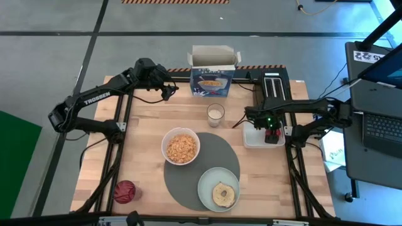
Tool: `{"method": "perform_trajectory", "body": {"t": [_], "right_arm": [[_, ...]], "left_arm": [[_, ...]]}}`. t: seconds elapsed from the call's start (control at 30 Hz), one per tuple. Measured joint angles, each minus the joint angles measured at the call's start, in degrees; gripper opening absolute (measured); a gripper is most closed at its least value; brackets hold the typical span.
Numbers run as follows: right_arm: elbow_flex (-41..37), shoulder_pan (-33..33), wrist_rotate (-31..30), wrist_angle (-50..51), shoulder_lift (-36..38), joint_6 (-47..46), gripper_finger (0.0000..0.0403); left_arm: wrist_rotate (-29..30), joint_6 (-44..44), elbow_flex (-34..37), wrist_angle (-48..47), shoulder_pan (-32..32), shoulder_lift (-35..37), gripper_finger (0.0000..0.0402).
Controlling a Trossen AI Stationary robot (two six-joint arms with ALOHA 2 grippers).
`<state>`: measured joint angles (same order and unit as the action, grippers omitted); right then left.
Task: Arrange a breakfast setting
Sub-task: Put the red apple on the gray plate
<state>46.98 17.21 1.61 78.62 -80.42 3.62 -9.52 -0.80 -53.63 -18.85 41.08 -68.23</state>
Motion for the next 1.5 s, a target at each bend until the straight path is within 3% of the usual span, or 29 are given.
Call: {"method": "perform_trajectory", "body": {"t": [0.2, 0.47, 0.63, 0.87, 1.17, 1.33, 1.5], "right_arm": [[0.17, 0.02, 1.88, -2.55, 0.31, 0.87, 0.032], [2.7, 0.02, 0.54, -0.62, 0.35, 1.38, 0.0339], [6.21, 0.02, 0.57, 0.02, 1.11, 0.86, 0.0318], [13.36, 0.07, 0.75, 2.98, 1.11, 0.49, 0.0319], [27.62, -0.07, 5.54, 7.32, 1.16, -0.02, 0.0316], [34.24, -4.68, 6.27, 5.17, -0.07, -2.54, 0.0316], [37.04, -12.12, 11.04, -4.63, -3.82, -6.28, 0.0315]], "left_arm": [[0.0, 1.22, 0.0, 0.0, 0.0, 0.0, 0.0309], [0.0, 1.37, 0.0, 0.0, -0.02, 0.0, 0.0309], [0.0, 1.34, 0.0, 0.0, 0.0, 0.0, 0.0309], [0.0, 1.26, 0.0, 0.0, 0.0, 0.0, 0.0309], [0.0, 0.98, 0.0, 0.0, -0.01, 0.0, 0.0309], [0.0, 0.96, 0.0, 0.0, 0.0, 0.0, 0.0309], [0.0, 0.89, 0.0, 0.0, 0.0, 0.0, 0.0309]]}}
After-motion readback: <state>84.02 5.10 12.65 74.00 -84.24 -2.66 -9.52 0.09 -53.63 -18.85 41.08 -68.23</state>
